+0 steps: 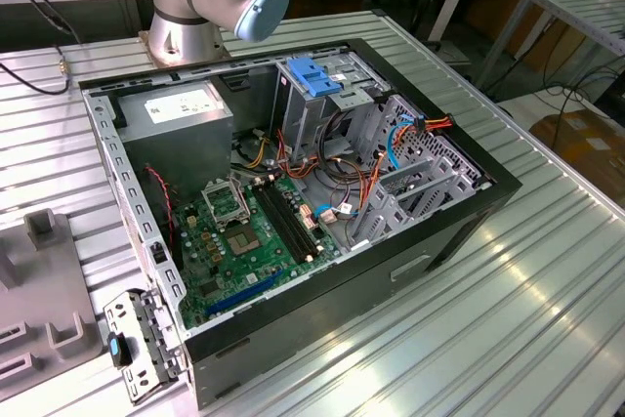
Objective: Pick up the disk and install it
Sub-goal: 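Pick up the disk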
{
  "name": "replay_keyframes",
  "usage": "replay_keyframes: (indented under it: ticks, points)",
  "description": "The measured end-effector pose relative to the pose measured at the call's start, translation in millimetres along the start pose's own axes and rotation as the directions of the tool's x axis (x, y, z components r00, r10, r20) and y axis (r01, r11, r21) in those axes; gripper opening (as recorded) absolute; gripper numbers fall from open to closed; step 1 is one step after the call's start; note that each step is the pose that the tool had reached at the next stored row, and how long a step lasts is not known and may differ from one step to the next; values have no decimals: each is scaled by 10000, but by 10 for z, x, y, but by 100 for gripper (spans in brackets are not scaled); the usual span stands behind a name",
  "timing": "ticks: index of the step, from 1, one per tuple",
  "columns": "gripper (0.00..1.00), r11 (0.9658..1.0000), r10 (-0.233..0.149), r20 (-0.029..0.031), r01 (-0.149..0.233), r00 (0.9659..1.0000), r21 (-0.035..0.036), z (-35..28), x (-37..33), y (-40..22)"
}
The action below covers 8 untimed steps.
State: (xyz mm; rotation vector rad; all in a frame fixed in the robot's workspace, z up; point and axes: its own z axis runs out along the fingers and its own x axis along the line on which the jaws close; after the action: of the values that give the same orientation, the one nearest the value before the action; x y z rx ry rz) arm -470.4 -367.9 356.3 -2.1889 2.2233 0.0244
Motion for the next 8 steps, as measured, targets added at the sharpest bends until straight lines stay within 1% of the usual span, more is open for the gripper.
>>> replay_keyframes:
  ticks: [8]
  points:
    - [37, 10000, 0, 0, 0, 10000, 0, -17, -1, 0]
